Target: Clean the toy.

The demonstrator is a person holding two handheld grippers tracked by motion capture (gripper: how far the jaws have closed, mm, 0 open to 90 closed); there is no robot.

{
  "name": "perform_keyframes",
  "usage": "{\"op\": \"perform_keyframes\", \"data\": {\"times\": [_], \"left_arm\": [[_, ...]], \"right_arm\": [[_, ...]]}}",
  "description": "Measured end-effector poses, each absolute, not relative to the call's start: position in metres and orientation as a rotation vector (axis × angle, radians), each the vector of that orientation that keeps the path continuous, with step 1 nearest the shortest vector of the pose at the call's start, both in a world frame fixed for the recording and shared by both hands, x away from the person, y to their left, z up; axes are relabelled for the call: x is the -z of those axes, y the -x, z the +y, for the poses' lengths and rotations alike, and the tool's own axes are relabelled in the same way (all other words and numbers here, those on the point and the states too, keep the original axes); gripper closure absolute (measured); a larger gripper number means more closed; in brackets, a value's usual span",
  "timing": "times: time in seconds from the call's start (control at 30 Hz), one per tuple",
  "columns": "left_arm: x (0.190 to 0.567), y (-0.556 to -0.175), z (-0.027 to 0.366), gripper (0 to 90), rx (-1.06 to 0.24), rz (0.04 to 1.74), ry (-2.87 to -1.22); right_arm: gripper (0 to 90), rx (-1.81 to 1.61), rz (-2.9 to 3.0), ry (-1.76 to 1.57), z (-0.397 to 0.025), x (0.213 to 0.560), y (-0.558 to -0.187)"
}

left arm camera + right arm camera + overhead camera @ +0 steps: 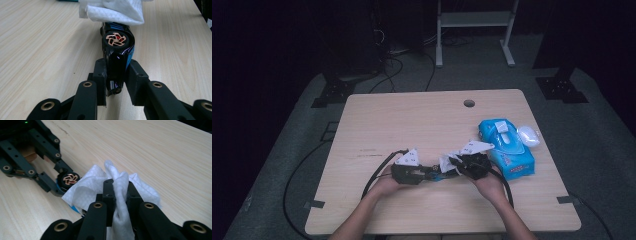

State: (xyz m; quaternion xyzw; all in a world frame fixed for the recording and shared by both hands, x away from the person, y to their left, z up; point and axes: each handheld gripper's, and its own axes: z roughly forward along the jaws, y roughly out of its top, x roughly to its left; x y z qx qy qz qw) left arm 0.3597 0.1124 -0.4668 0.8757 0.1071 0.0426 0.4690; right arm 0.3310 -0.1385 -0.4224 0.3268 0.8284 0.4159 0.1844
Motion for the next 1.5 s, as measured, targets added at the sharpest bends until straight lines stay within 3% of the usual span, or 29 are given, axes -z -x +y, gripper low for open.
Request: {"op": "perform_keyframes", "data": {"times": [0.37, 0.8, 1.03, 1.23, 1.33, 1.5], "left_arm": [[0.467, -0.359, 0.113, 71.4, -0.108, 0.258, -2.149], [0.466, -0.36, 0.11, 73.8, -0.098, 0.258, -2.149], [0.464, -0.357, 0.105, 68.0, -0.106, 0.253, -2.147], [0.464, -0.356, 0.103, 67.4, -0.114, 0.251, -2.145], [0.464, -0.356, 0.097, 59.6, -0.125, 0.258, -2.15], [0.464, -0.354, 0.086, 57.9, -0.162, 0.251, -2.153]], "right_arm": [[81.4, -1.234, 2.411, -0.775, -0.09, 0.422, -0.323], [81.4, -1.249, 2.364, -0.902, -0.12, 0.423, -0.331], [81.5, -1.337, 2.346, -0.91, -0.114, 0.419, -0.33], [81.5, -1.324, 2.243, -0.945, -0.139, 0.402, -0.332], [81.4, -1.238, 2.252, -0.973, -0.153, 0.41, -0.333], [81.4, -1.228, 2.292, -0.952, -0.144, 0.422, -0.328]]}}
